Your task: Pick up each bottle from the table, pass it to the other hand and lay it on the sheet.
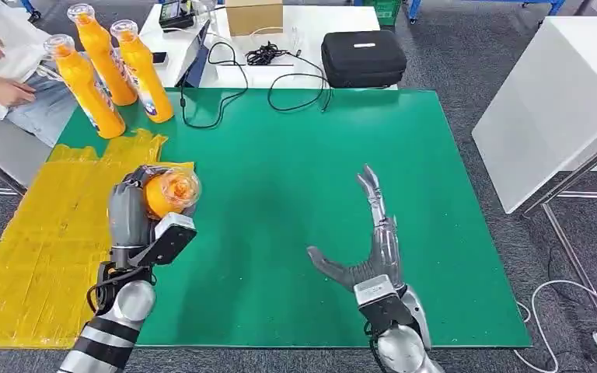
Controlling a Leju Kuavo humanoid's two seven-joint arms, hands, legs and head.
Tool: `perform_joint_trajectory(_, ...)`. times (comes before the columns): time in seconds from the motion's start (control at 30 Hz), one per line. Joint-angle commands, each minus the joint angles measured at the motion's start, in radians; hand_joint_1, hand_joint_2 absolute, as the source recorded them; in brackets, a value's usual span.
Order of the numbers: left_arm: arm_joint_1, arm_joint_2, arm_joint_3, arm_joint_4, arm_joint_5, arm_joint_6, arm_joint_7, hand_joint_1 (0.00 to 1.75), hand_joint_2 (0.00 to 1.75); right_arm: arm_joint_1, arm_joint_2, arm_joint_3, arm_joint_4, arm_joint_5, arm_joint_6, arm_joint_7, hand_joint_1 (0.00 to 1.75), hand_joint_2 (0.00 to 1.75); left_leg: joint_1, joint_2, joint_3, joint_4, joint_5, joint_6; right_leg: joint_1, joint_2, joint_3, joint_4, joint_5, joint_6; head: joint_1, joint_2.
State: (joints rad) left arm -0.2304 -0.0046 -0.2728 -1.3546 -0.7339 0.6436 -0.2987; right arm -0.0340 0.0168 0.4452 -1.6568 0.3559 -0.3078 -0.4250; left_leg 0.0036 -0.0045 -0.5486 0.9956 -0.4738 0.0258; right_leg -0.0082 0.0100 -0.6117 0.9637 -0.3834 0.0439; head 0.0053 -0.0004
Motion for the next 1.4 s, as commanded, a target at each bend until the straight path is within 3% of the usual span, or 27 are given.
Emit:
perform_joint_trajectory(0.03, -0.031, 0.019, 0.019, 0.044, 0.052, 0.002, 0.007, 1.75, 1.75, 0.007, -0.026, -0.046, -0.039, -0.001, 0.01, -0.001, 0.0, 1.75, 0.0, 0.001, 0.001, 0.0, 0.0, -0.001, 0.0, 0.0, 0.001, 0.0, 0.0, -0.001, 0.0, 0.0)
perform_joint_trajectory(0.43, -0.031, 0.019, 0.019, 0.044, 0.052, 0.002, 0.007, 1.75, 1.75, 0.007, -0.026, -0.046, -0.039, -0.001, 0.01, -0.001, 0.0, 1.75, 0.0, 0.0, 0.002, 0.0, 0.0, -0.001, 0.0, -0.001, 0.002, 0.0, 0.0, 0.0, 0.0, 0.0)
perform_joint_trajectory(0.47, -0.04, 0.021, 0.034, 0.065, -0.199, 0.055, 0.072, 1.75, 1.75, 0.007, -0.02, -0.05, -0.037, 0.001, 0.005, -0.003, 0.0, 1.75, 0.0, 0.001, 0.001, 0.0, 0.0, -0.001, 0.0, 0.0, 0.001, 0.0, 0.0, 0.0, 0.0, 0.0)
perform_joint_trajectory(0.53, -0.04, 0.022, 0.034, 0.067, -0.2, 0.055, 0.072, 1.75, 1.75, 0.006, -0.022, -0.054, -0.041, 0.0, 0.004, -0.002, 0.0, 1.75, 0.0, 0.0, 0.002, 0.0, 0.0, -0.001, 0.0, -0.001, 0.002, 0.0, 0.0, -0.001, 0.0, 0.0)
perform_joint_trajectory(0.57, -0.057, 0.027, 0.06, 0.104, -0.517, 0.052, 0.187, 1.75, 1.75, 0.004, -0.025, -0.068, -0.059, -0.004, 0.003, -0.005, 0.0, 1.75, 0.0, 0.0, 0.001, 0.0, 0.0, -0.001, 0.0, 0.0, 0.001, 0.0, 0.0, -0.001, 0.0, 0.0)
perform_joint_trajectory(0.77, -0.235, 0.118, -0.075, 0.371, -0.837, -0.002, 0.43, 1.75, 1.75, -0.013, -0.032, -0.099, -0.116, -0.065, 0.061, -0.009, 0.0, 1.75, 0.0, -0.002, 0.003, 0.001, 0.0, -0.002, 0.001, -0.003, 0.003, 0.001, -0.001, -0.001, 0.0, 0.0)
perform_joint_trajectory(0.83, -0.332, 0.139, -0.118, 0.553, -0.837, -0.027, 0.428, 1.75, 1.75, -0.01, -0.037, -0.098, -0.124, -0.072, 0.066, -0.015, 0.0, 1.75, 0.0, -0.003, 0.002, 0.0, 0.001, -0.001, 0.0, -0.004, 0.003, 0.0, 0.0, -0.001, 0.0, 0.0)
perform_joint_trajectory(0.93, -0.447, 0.121, -0.101, 0.803, -0.809, -0.071, 0.365, 1.75, 1.75, -0.024, -0.035, -0.1, -0.106, -0.099, 0.085, -0.021, 0.0, 1.75, 0.0, -0.003, 0.003, 0.0, 0.002, -0.002, 0.0, -0.003, 0.003, 0.0, 0.0, -0.001, 0.0, 0.0)
perform_joint_trajectory(0.97, -0.511, 0.122, -0.162, 0.95, -0.837, -0.213, 0.328, 1.75, 1.75, -0.024, -0.04, -0.092, -0.089, -0.115, 0.127, 0.008, 0.0, 1.75, 0.0, -0.002, 0.002, 0.0, 0.002, -0.002, 0.0, -0.003, 0.002, 0.0, 0.0, -0.001, 0.0, 0.0)
perform_joint_trajectory(1.0, -0.515, 0.126, -0.157, 0.981, -0.824, -0.296, 0.316, 1.75, 1.75, -0.022, -0.034, -0.091, -0.063, -0.116, 0.132, -0.002, 0.0, 1.75, 0.001, -0.002, 0.003, 0.0, 0.002, -0.002, 0.001, -0.003, 0.003, 0.0, 0.0, -0.001, 0.0, 0.0)
perform_joint_trajectory(1.13, -0.506, 0.128, -0.158, 1.042, -0.821, -0.23, 0.31, 1.75, 1.75, -0.011, -0.028, -0.084, -0.027, -0.116, 0.122, -0.029, 0.0, 1.75, 0.0, 0.001, 0.006, -0.002, 0.001, -0.002, 0.0, 0.001, 0.005, 0.0, 0.0, -0.001, 0.0, 0.0)
perform_joint_trajectory(1.4, -0.5, 0.133, -0.119, 1.044, -0.77, -0.265, 0.268, 1.75, 1.75, -0.012, -0.028, -0.071, -0.023, -0.117, 0.124, -0.028, 0.0, 1.75, 0.0, 0.002, 0.004, -0.001, 0.001, -0.003, 0.0, 0.001, 0.003, 0.002, -0.001, -0.001, 0.0, 0.0)
